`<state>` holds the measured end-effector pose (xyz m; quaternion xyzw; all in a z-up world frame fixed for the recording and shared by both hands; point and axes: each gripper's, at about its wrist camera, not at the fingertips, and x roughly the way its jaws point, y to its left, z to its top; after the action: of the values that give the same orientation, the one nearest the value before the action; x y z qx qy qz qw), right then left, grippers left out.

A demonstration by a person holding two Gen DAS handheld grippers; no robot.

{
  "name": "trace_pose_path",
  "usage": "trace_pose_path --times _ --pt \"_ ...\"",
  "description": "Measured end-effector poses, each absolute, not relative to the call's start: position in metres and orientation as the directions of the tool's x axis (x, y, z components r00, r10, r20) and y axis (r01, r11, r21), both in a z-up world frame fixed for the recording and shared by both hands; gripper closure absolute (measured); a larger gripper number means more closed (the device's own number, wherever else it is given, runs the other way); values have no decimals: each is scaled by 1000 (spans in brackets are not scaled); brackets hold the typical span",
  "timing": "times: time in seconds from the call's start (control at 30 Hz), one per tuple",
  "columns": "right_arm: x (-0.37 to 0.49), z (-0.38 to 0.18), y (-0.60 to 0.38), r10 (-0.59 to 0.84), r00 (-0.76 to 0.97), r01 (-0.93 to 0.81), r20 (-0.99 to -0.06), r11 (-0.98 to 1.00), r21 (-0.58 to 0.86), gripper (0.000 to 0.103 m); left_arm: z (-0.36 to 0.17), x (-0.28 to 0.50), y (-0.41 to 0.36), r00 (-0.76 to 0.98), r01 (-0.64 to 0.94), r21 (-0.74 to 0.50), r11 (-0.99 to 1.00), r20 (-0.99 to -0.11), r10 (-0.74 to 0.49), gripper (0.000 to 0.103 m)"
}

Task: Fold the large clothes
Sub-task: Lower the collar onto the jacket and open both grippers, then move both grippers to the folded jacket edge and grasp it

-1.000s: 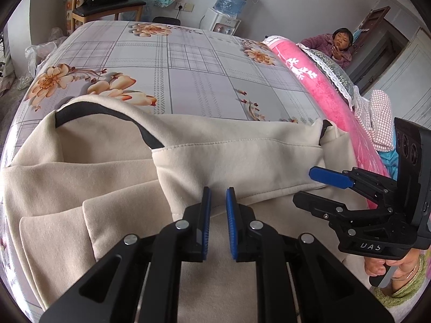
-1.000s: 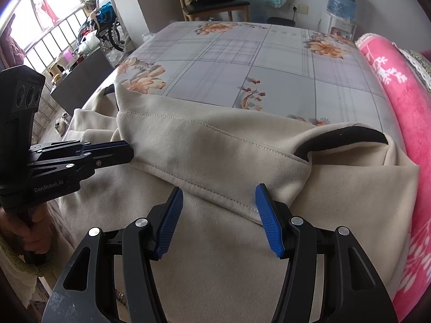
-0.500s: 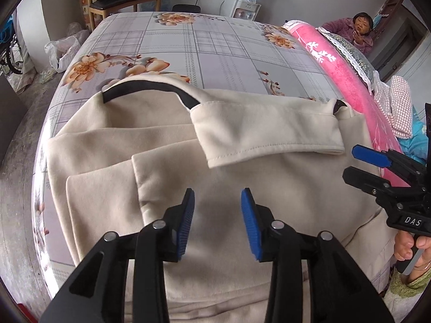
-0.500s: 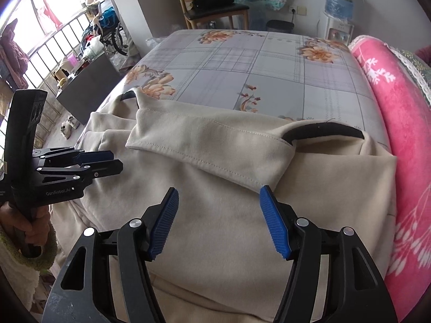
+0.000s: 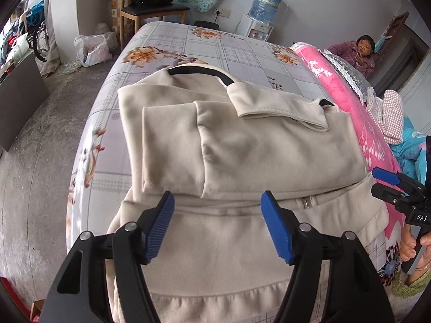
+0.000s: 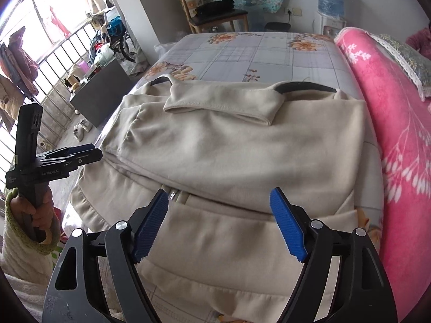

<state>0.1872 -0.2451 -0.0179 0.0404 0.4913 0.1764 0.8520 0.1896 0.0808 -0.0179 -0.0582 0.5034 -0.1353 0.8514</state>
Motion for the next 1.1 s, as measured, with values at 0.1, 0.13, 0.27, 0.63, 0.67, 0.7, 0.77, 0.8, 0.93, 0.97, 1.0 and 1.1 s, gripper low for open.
trace_pose_path --times 0.1,0.13,0.27,0.63,0.67,0.7,0.77,0.8,0.93,0.97,1.0,1.1 --pt "166 -21 -243 341 452 -252 -824 935 248 28 -19 162 96 490 134 -237 962 -828 -272 36" --pt "159 -22 -242 340 450 -251 -826 936 249 28 -20 154 100 502 124 -230 965 -824 -261 36" --pt "137 -30 -231 340 438 -259 -832 934 246 28 -24 125 114 550 99 -212 972 -802 -231 36" --pt "114 -51 -224 286 472 -224 -834 954 201 28 -30 123 146 601 58 -283 957 -756 -260 48" --pt "114 -52 -226 285 475 -215 -832 955 204 28 -31 128 146 595 56 -288 956 -759 -264 51" --pt "116 -53 -227 287 477 -207 -831 955 211 28 -33 133 146 585 58 -298 953 -763 -274 53" --pt "119 -55 -230 287 478 -192 -830 957 220 28 -41 143 147 558 36 -290 956 -788 -260 57" --pt "120 -56 -231 288 478 -189 -830 956 224 28 -47 148 148 535 18 -279 960 -808 -245 58" --pt "121 -60 -234 288 471 -179 -834 957 230 28 -63 156 156 489 -9 -322 947 -827 -277 62" --pt "121 -62 -235 284 468 -175 -837 958 227 28 -63 155 158 494 -4 -345 939 -817 -298 62" --pt "121 -63 -236 282 466 -173 -838 959 227 28 -61 154 162 503 9 -385 923 -796 -337 63" --pt "121 -64 -239 279 465 -165 -840 960 228 28 -54 152 171 518 68 -524 849 -709 -479 63"
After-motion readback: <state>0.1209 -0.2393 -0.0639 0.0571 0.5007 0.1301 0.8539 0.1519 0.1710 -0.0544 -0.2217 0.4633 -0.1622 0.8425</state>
